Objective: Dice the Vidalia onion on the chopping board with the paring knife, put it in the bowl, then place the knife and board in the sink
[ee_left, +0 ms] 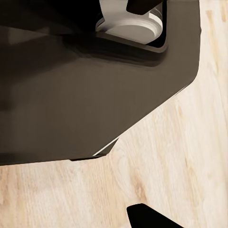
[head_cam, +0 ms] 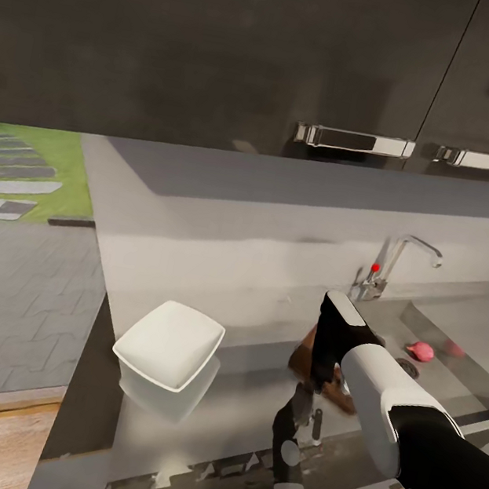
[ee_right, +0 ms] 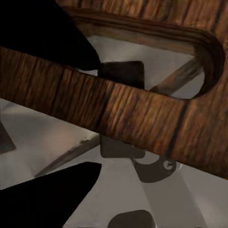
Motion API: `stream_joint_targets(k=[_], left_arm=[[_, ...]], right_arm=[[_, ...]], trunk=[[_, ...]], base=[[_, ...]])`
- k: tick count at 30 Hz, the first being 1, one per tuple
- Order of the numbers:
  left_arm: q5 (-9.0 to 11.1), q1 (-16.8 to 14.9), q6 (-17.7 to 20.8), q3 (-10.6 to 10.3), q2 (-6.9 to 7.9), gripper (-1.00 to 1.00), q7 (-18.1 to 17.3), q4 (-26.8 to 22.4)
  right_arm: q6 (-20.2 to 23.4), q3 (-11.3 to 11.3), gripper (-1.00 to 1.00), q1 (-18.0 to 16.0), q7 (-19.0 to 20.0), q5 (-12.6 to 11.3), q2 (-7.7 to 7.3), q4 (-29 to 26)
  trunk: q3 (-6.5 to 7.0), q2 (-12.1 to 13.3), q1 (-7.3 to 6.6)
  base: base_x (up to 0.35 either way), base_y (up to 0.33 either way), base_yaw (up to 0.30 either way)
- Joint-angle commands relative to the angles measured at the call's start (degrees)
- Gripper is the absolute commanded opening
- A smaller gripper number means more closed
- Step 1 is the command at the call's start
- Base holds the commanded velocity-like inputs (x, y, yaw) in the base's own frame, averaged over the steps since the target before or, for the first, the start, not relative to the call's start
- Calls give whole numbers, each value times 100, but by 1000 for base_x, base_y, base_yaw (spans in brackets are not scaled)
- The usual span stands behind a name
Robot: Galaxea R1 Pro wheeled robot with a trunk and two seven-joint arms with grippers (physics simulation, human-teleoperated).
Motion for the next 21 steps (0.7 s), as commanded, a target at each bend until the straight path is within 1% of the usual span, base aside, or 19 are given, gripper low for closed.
stream_joint_targets(k=[1, 17, 21], left_arm=[[1, 3, -8, 2, -1, 100, 0, -10], [1, 3, -8, 3, 0, 100, 0, -10], [2, 3, -8, 2, 0, 100, 0, -10]], right_arm=[[-33, 48, -100, -4, -7, -40, -5, -2], [-32, 48, -100, -4, -25, -39, -9, 0], [-32, 48, -100, -4, -31, -40, -8, 0]], trunk=[[-6, -5, 1], [-5, -5, 1], [20, -5, 1]], base=[[0, 0, 0], [0, 0, 0], [0, 0, 0]])
